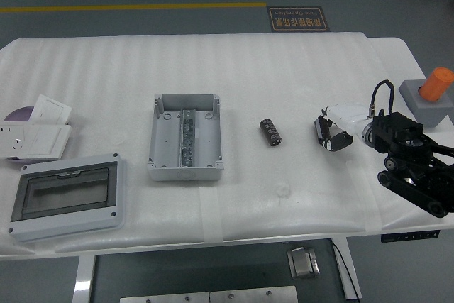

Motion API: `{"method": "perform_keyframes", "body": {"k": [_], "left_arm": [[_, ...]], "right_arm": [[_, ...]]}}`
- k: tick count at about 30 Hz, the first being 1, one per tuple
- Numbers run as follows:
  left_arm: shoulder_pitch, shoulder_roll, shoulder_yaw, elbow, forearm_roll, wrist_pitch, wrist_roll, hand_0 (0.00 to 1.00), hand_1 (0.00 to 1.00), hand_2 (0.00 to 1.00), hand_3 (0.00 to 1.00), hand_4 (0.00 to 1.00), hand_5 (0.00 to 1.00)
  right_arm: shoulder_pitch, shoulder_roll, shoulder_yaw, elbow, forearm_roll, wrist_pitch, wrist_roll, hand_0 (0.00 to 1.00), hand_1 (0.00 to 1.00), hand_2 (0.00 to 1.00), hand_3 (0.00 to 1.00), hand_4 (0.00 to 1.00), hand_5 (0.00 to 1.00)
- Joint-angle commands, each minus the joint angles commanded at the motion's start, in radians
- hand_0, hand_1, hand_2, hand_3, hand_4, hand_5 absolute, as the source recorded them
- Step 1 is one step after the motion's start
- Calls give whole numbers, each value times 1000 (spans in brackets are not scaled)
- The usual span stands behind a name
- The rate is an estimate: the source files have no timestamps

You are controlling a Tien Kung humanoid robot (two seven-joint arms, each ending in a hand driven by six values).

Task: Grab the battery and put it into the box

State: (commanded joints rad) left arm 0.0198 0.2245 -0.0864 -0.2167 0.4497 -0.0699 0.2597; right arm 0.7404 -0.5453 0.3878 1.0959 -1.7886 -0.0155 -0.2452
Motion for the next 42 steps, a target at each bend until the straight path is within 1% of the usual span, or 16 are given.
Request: {"method": "perform_keyframes", "body": {"k": [2, 5, 8, 12, 14, 18, 19, 20, 24, 25, 28, 30, 31, 36, 37, 42], "left_arm": [[0, 0, 1, 0, -1, 0, 0, 693, 706, 579, 570, 660, 439], [2, -1, 6, 1, -6, 0, 0, 693, 706, 579, 570, 660, 439], [4, -2, 13, 3, -13, 0, 0, 692, 707, 580, 570, 660, 441], [6, -3, 22, 5, -23, 0, 0, 692, 707, 580, 570, 660, 441], [6, -3, 25, 6, -26, 0, 0, 692, 706, 580, 570, 662, 447], [7, -4, 26, 6, -28, 0, 0, 692, 706, 580, 570, 662, 447], [8, -4, 27, 6, -28, 0, 0, 692, 707, 580, 570, 664, 450], [8, -4, 27, 6, -29, 0, 1, 692, 707, 580, 570, 664, 450], [10, -3, 31, 6, -31, -1, 1, 692, 707, 580, 570, 664, 450], [10, -3, 30, 6, -31, -1, 1, 692, 705, 580, 570, 665, 453], [9, -3, 26, 6, -26, -4, 2, 692, 705, 580, 570, 665, 453], [9, -3, 25, 5, -24, -5, 3, 692, 705, 580, 570, 665, 453], [9, -3, 25, 5, -24, -5, 3, 692, 705, 576, 569, 667, 453], [9, -2, 30, 6, -27, -5, 4, 692, 705, 576, 569, 667, 453], [9, -2, 30, 6, -27, -6, 4, 692, 705, 546, 557, 668, 457], [9, -2, 30, 5, -25, -6, 5, 692, 705, 546, 557, 668, 457]], "right_arm": [[-4, -2, 16, 19, 9, -5, 1, 579, 610, 604, 685, 570, 244], [-16, -2, 65, 70, 29, -17, 3, 579, 610, 604, 685, 570, 244], [-30, 7, 123, 128, 51, -35, 6, 573, 606, 599, 683, 569, 253], [-47, 35, 182, 210, 83, -71, 17, 573, 606, 599, 683, 569, 253], [-57, 53, 196, 250, 93, -85, 21, 577, 603, 599, 683, 574, 274], [-77, 91, 205, 330, 79, -86, 1, 577, 603, 599, 683, 574, 274], [-80, 100, 201, 341, 77, -87, -3, 584, 615, 609, 691, 592, 311], [-83, 111, 194, 351, 76, -88, -7, 584, 615, 609, 691, 592, 311], [-89, 155, 154, 351, 77, -91, -14, 584, 615, 609, 691, 592, 311], [-90, 164, 147, 350, 77, -90, -16, 646, 696, 748, 783, 678, 396], [-93, 191, 131, 347, 82, -79, -27, 646, 696, 748, 783, 678, 396], [-94, 201, 124, 347, 88, -74, -32, 646, 696, 748, 783, 678, 396], [-94, 206, 121, 347, 91, -73, -35, 760, 806, 869, 951, 776, 472], [-94, 231, 111, 341, 100, -74, -39, 760, 806, 869, 951, 776, 472], [-94, 235, 111, 340, 101, -75, -38, 793, 833, 905, 998, 789, 473], [-91, 246, 111, 334, 107, -75, -39, 793, 833, 905, 998, 789, 473]]}}
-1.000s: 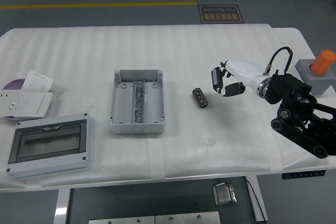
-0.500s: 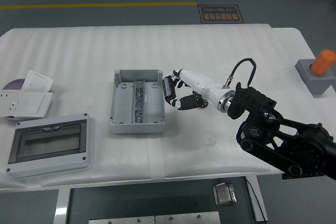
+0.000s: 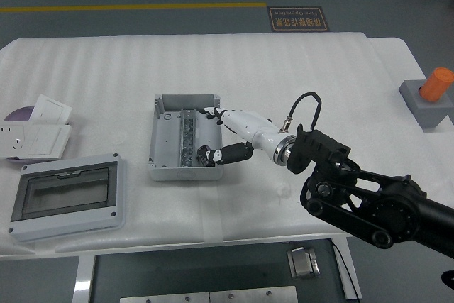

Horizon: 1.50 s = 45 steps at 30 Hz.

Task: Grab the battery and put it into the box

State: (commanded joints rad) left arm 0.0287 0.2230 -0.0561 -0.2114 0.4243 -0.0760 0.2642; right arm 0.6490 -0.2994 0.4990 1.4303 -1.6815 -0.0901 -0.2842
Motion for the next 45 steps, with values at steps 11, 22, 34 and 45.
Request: {"method": "perform_keyframes", "body": {"k": [11, 22, 34, 45], "left_arm": [[-3, 3, 3, 1, -5, 0, 0, 691, 704, 532, 550, 650, 448], [-5, 6, 8, 2, -12, -1, -2, 690, 704, 533, 550, 644, 440], [-9, 8, 9, 1, -10, -1, -2, 690, 704, 529, 550, 613, 402], [-15, 9, 2, 0, -1, -1, -2, 690, 702, 528, 549, 609, 402]], "right_arm": [[62, -108, -16, -99, -27, 14, -3, 799, 836, 904, 998, 798, 485], [177, -143, -225, -237, -177, 86, -26, 787, 820, 880, 998, 799, 485], [230, -94, -337, -331, -192, 77, -21, 787, 812, 865, 977, 787, 423], [252, -82, -369, -358, -162, 53, -4, 783, 798, 847, 970, 771, 407]]}}
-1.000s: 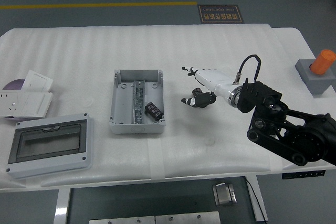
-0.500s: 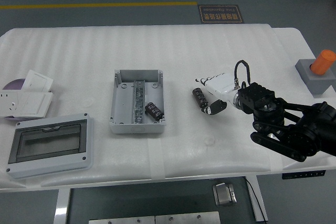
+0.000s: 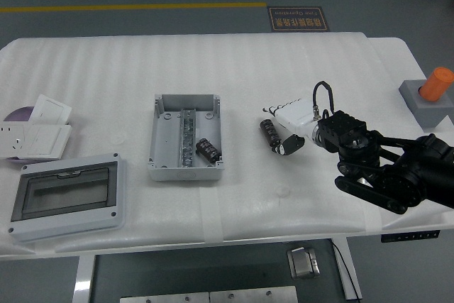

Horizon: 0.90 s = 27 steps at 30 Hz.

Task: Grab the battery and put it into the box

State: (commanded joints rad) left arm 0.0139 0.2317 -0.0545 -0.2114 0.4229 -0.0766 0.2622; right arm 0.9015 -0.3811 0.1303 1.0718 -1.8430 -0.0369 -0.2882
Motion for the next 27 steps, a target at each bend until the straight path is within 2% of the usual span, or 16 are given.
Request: {"method": "perform_keyframes", "body": {"k": [3, 4, 9, 10, 15, 16, 21, 22, 27], "left_arm": [[0, 0, -1, 0, 1, 0, 0, 690, 702, 528, 549, 609, 402], [0, 0, -1, 0, 1, 0, 0, 690, 703, 528, 549, 608, 405], [0, 0, -4, -1, 5, 0, 0, 690, 703, 528, 549, 608, 405], [0, 0, -5, -1, 6, 0, 0, 690, 703, 529, 549, 606, 406], [-2, 0, -13, -3, 15, 0, 0, 690, 703, 529, 549, 606, 406], [-2, 0, -14, -3, 16, 0, 0, 690, 702, 529, 550, 606, 407], [-2, -1, -21, -5, 24, 1, 0, 690, 702, 529, 550, 606, 407], [-2, -1, -23, -5, 26, 1, 0, 690, 703, 528, 550, 605, 411], [-3, -1, -31, -6, 34, 3, -1, 690, 703, 528, 550, 605, 411]], "right_arm": [[1, -1, -10, -2, 2, -1, 3, 783, 798, 847, 970, 771, 407], [2, -1, -13, -3, 2, 0, 4, 769, 783, 820, 898, 694, 359], [3, -4, -29, -7, 4, -1, 8, 769, 783, 820, 898, 694, 359], [3, -4, -30, -7, 4, -2, 8, 752, 766, 785, 716, 496, 291], [4, -3, -33, -8, 7, -8, 12, 752, 766, 785, 716, 496, 291], [5, -3, -33, -8, 7, -10, 13, 746, 748, 760, 695, 410, 254], [4, -2, -34, -8, 9, -17, 17, 746, 748, 760, 695, 410, 254], [4, -3, -34, -8, 9, -18, 18, 741, 745, 746, 693, 350, 220], [2, -8, -14, 3, 5, -21, 18, 741, 745, 746, 693, 350, 220]]}}
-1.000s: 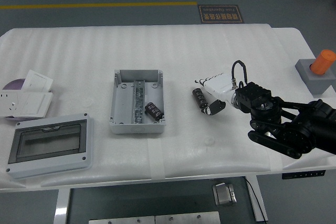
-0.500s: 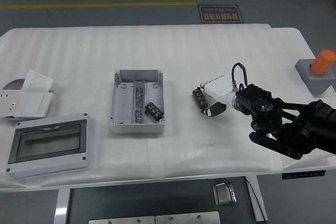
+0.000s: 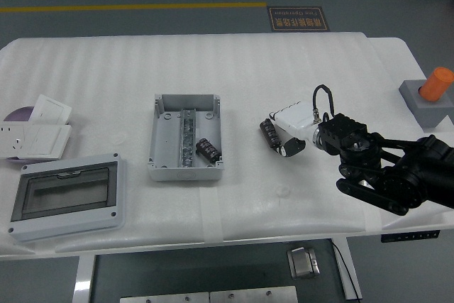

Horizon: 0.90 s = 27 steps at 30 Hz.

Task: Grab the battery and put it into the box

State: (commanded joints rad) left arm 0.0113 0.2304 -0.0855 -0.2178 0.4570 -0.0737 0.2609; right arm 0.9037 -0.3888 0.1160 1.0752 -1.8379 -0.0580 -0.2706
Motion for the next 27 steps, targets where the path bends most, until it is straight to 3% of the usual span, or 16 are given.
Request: {"method": "perform_keyframes", "body": {"k": [7, 11, 16, 18, 19, 24, 25, 27], "left_arm": [[5, -1, 12, 2, -11, 1, 0, 689, 703, 530, 552, 609, 428], [8, -2, 20, 4, -19, 0, 0, 689, 703, 530, 552, 609, 428], [9, -4, 20, 3, -18, 0, 0, 689, 703, 530, 552, 610, 430], [10, -4, 21, 3, -18, 1, 0, 689, 703, 530, 552, 610, 430], [10, -4, 25, 4, -21, 1, 0, 689, 702, 530, 551, 613, 435], [15, -4, 32, 5, -25, -1, 2, 689, 702, 530, 551, 613, 435], [15, -3, 33, 5, -25, -1, 2, 688, 702, 528, 551, 614, 436], [16, -3, 33, 4, -19, 0, 3, 688, 702, 528, 551, 614, 436]], "right_arm": [[-15, -20, 110, 104, 7, -5, -18, 736, 734, 731, 690, 360, 219], [-38, -12, 188, 180, 28, -14, -27, 736, 734, 731, 690, 360, 219], [-63, 34, 250, 262, 66, -32, -16, 732, 732, 732, 689, 378, 228], [-69, 56, 255, 266, 58, -33, -15, 732, 732, 732, 689, 378, 228], [-74, 74, 259, 262, 49, -35, -16, 731, 736, 746, 696, 453, 306], [-94, 132, 271, 243, 18, -58, -12, 731, 736, 746, 696, 453, 306], [-98, 142, 271, 239, 13, -63, -11, 844, 869, 915, 998, 683, 465], [-103, 155, 266, 232, 8, -69, -10, 844, 869, 915, 998, 683, 465]]}}
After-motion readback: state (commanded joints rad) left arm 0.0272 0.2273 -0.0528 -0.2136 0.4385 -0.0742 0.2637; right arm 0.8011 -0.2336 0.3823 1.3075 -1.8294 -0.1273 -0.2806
